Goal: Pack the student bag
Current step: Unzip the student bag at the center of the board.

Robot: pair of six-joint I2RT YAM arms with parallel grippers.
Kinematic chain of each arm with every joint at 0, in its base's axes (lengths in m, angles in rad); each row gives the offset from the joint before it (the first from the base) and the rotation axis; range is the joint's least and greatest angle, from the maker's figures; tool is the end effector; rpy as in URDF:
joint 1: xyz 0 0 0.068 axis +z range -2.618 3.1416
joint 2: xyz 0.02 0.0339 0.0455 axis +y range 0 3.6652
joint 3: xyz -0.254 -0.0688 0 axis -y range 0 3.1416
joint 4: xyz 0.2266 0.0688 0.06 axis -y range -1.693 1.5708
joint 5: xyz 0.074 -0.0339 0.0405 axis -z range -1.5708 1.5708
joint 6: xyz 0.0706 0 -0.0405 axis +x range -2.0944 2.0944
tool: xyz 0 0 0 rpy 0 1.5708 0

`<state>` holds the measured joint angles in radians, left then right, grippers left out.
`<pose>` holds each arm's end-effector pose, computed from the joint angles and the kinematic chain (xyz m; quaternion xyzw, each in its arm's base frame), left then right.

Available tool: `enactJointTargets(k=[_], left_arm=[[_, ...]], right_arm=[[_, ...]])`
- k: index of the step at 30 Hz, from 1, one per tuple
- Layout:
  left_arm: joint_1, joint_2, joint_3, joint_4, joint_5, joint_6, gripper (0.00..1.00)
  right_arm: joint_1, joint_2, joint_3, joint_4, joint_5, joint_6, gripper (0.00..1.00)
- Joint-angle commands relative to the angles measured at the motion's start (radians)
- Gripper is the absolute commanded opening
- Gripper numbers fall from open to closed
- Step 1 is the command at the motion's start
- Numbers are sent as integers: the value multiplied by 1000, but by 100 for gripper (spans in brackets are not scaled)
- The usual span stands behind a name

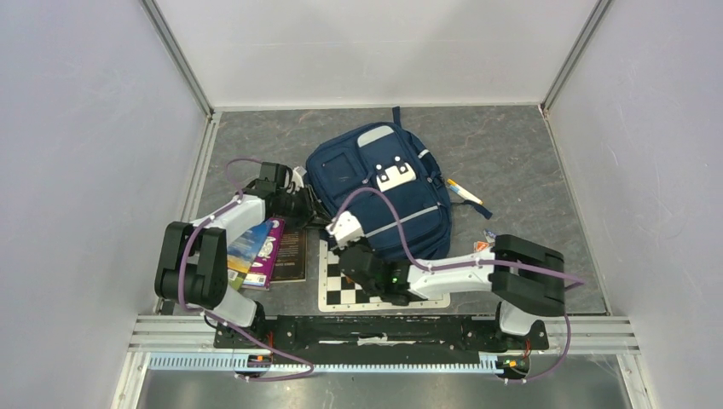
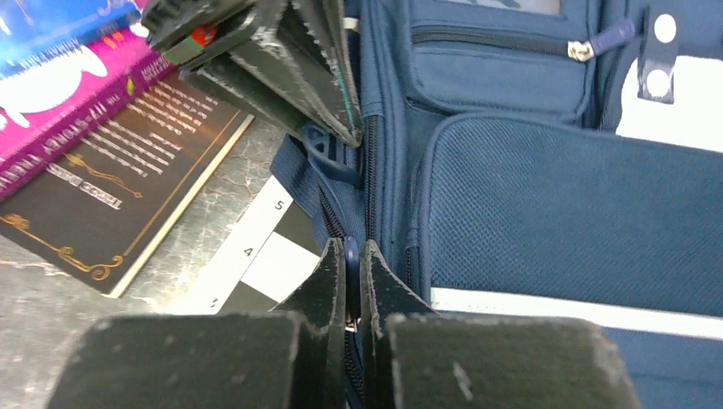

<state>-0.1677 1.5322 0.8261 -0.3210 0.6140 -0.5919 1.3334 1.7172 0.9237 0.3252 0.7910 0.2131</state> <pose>0.2788 -0.0885 0.1532 -0.1140 0.9147 -0.3653 0.1298 0.1356 0.3469 0.1895 -0.2467 0.7732 0.1027 0.5751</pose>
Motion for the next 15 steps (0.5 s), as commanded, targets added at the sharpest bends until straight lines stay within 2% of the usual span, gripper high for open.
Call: enactJointTargets(k=[1, 6, 13, 15], left_arm=[[34, -28, 4, 100, -162, 17, 2], [43, -37, 1, 104, -166, 15, 2], [43, -81, -25, 154, -164, -17, 2], [43, -89, -32, 158, -159, -22, 2]], right_arm=[[52, -174, -135, 164, 143, 250, 0], [81, -224, -203, 192, 179, 303, 0], [107, -254, -269, 237, 104, 366, 0], [107, -247, -272, 250, 77, 375, 3]])
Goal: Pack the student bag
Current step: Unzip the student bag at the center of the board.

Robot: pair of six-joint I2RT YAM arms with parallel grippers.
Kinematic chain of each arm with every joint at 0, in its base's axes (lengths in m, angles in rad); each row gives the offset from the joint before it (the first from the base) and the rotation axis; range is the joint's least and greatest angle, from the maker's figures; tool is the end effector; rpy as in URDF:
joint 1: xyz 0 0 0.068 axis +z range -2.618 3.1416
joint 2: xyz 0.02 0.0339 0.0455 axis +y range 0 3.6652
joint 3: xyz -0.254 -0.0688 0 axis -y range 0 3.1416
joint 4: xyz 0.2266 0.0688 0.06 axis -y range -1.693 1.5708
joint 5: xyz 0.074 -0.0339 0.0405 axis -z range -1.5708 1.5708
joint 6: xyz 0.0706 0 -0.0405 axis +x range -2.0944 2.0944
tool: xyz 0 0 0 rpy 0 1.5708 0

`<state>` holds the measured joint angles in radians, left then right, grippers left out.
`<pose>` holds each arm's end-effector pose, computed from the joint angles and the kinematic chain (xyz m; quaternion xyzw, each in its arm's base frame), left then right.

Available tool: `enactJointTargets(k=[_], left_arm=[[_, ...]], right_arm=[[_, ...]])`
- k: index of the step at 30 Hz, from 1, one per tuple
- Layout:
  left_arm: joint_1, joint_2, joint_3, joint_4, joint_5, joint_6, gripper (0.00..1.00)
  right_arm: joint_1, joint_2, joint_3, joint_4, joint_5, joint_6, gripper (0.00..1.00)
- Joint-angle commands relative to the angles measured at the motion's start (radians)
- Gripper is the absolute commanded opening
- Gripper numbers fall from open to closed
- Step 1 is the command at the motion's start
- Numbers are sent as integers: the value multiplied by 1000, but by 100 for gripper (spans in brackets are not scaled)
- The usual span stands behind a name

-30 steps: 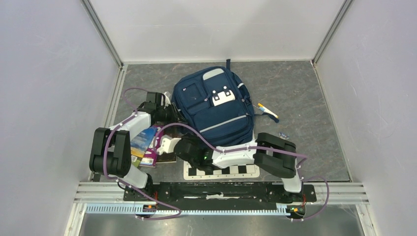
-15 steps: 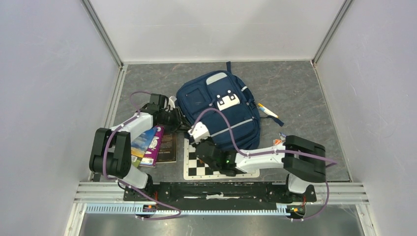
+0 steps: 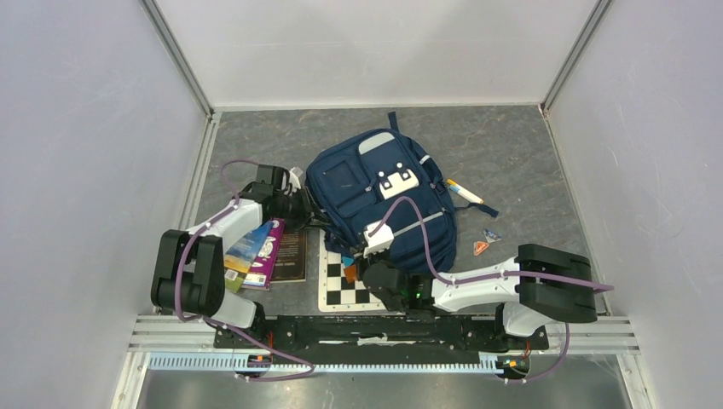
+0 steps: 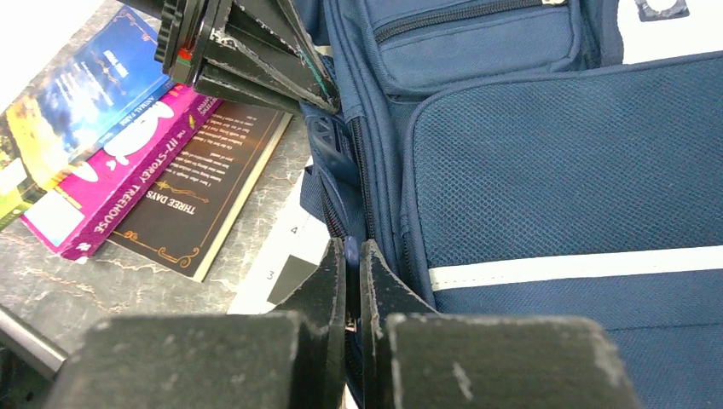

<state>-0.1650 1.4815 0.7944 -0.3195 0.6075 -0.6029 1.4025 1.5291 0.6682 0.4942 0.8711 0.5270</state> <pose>0.2707 -0.0859 0.1576 -0.1178 0.9127 -0.3659 0.1387 0.1059 0.3006 0.1917 -0.1003 0.7781 0.2239 0.5783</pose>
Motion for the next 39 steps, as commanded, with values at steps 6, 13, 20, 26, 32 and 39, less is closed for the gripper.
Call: enactJointTargets(k=[6, 13, 20, 26, 32, 39], left_arm=[[41, -104, -45, 157, -164, -27, 2], [41, -171, -88, 133, -176, -35, 15], [41, -263, -146, 116, -200, -42, 42], [41, -334, -181, 95, -233, -40, 60], [37, -349, -222, 96, -204, -60, 60], [4, -359, -275, 108, -186, -85, 61]], right_arm=[[38, -32, 8, 64, -15, 66, 23], [8, -12, 52, -14, -84, 56, 31], [-5, -37, 67, -32, -183, -74, 62], [-85, -58, 88, -150, -365, -50, 66], [-147, -81, 62, -154, -529, 46, 59], [-154, -79, 59, -146, -576, 119, 51]])
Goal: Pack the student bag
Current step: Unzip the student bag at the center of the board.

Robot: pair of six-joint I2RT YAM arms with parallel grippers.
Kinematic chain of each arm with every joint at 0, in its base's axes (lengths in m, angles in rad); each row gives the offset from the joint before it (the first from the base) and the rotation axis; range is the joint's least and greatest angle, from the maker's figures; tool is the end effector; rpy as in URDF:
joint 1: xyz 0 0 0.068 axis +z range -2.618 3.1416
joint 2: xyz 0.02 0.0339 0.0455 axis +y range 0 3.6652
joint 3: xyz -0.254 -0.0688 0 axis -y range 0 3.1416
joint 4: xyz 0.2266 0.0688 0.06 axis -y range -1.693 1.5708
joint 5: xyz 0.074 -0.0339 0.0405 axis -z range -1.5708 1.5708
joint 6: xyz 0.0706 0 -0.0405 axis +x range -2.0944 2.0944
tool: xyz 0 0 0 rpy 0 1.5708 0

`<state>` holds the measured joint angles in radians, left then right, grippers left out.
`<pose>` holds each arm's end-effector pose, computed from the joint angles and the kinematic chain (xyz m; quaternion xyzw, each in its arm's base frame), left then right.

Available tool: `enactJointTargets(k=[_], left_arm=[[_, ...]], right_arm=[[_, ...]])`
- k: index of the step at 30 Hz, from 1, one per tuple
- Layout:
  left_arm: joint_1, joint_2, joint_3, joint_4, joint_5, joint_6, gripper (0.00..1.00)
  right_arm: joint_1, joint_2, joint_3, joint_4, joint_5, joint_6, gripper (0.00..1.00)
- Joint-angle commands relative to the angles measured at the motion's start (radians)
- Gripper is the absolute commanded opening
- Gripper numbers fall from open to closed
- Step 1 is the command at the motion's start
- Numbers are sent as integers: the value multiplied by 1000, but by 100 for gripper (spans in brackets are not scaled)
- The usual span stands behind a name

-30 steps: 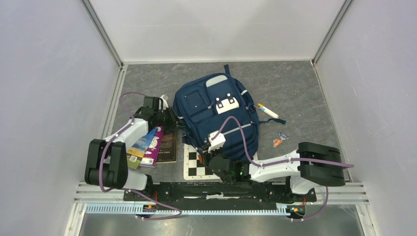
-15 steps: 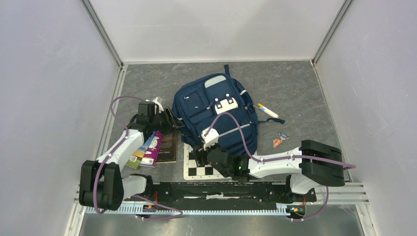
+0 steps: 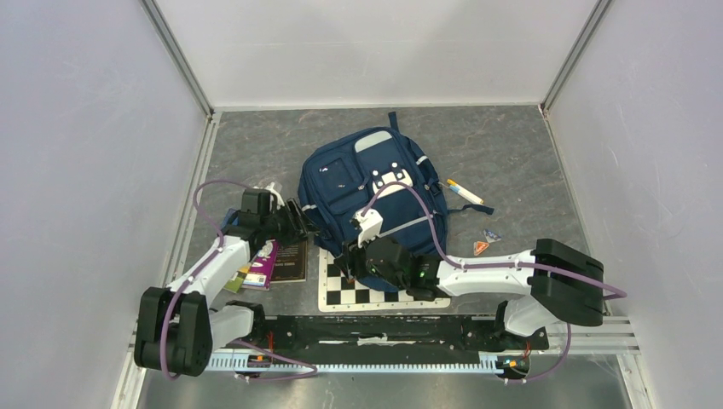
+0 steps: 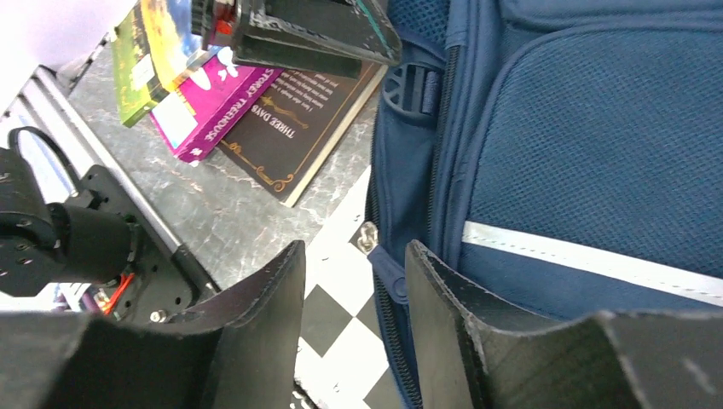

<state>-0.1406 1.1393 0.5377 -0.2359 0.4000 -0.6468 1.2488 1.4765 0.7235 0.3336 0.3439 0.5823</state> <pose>0.2215 -0.0591 0.1621 -0.1602 0.9036 -0.3061 0.2533 0.1272 0.3062 0.1980 -0.1823 0.8114 0.3378 0.4407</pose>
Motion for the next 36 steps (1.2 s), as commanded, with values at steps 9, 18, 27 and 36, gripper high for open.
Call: enactJointTargets(k=[9, 18, 27, 36], left_arm=[[-53, -16, -15, 27, 20, -43, 61], [-105, -108, -52, 7, -4, -85, 65], [-200, -172, -110, 20, -58, -165, 69], [-256, -107, -128, 103, -83, -201, 64]], right_arm=[[0, -47, -31, 4, 18, 71, 53], [0, -110, -74, -27, 87, 81, 58], [0, -74, -110, 50, 6, 141, 56], [0, 1, -79, 112, -42, 156, 53]])
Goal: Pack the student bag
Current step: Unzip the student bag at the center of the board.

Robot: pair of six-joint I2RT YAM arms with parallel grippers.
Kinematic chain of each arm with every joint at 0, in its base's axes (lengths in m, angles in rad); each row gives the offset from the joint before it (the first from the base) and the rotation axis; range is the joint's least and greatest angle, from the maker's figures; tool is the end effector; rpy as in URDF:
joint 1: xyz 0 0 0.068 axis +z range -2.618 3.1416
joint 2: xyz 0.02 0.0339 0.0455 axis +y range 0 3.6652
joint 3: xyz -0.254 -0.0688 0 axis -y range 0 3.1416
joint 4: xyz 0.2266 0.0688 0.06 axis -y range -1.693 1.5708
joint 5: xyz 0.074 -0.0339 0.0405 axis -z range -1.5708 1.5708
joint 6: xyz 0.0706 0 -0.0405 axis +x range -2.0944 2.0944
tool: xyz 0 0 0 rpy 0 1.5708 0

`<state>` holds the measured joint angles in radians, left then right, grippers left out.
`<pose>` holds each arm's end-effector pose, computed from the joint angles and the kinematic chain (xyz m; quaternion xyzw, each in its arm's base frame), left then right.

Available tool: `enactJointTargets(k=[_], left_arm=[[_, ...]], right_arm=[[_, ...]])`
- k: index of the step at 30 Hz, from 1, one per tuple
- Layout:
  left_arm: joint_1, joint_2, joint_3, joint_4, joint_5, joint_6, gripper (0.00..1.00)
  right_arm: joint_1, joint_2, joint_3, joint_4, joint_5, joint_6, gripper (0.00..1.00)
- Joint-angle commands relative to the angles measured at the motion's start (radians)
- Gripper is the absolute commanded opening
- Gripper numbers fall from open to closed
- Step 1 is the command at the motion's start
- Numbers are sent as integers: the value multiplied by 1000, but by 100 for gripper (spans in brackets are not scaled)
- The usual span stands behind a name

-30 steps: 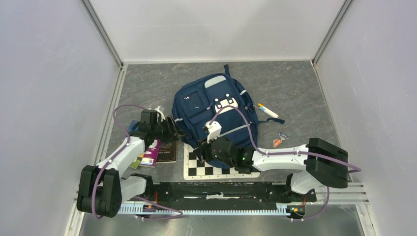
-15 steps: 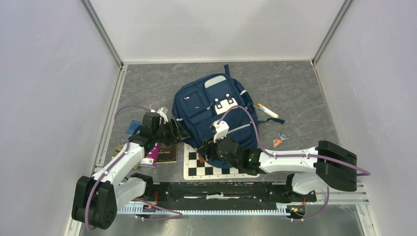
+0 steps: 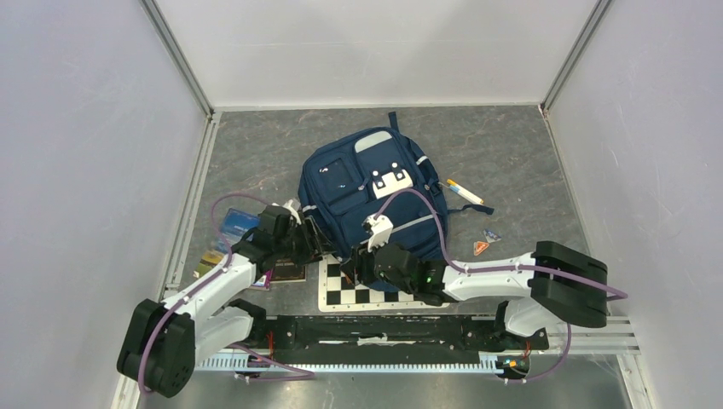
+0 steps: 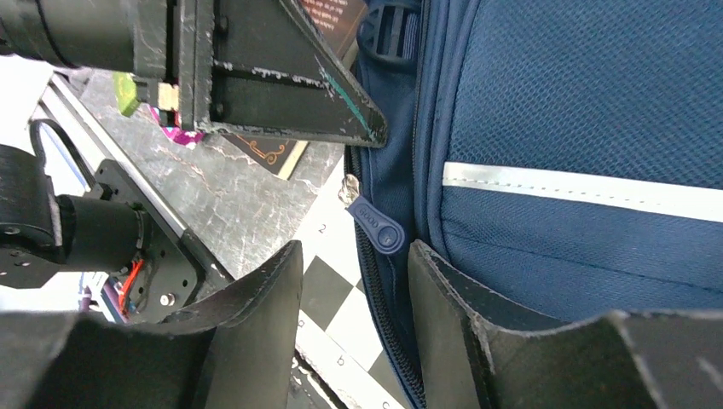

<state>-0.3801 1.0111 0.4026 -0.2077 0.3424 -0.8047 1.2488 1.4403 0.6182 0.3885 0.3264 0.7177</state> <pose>0.1784 -0.0968 0.1461 -0.1317 0.9087 -0.3341 0.2127 0.1205 0.2897 0.1810 -0.1338 0.8253 0.3663 0.4085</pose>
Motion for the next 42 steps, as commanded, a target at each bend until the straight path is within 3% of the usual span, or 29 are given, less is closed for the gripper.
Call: enactJointTargets(k=[1, 7, 15, 21, 30, 39, 42], left_arm=[[-19, 24, 12, 76, -34, -43, 62], [-22, 30, 12, 90, -67, -41, 49], [-23, 51, 10, 117, -84, -44, 38], [-22, 33, -13, 123, -103, -47, 21], [-22, 40, -8, 116, -103, -36, 7], [-22, 34, 1, 104, -106, -31, 2], [-22, 31, 2, 99, -109, -29, 2]], right_arm=[[0, 46, 37, 51, -26, 17, 53], [0, 92, 63, 58, -21, 12, 52], [-1, 110, 70, 81, 34, 34, 52], [-7, 131, 63, 105, 89, 72, 52], [-25, 137, 26, 228, 88, 114, 48], [-34, 202, 103, 123, 89, 98, 46], [-34, 213, 100, 109, 104, 102, 51]])
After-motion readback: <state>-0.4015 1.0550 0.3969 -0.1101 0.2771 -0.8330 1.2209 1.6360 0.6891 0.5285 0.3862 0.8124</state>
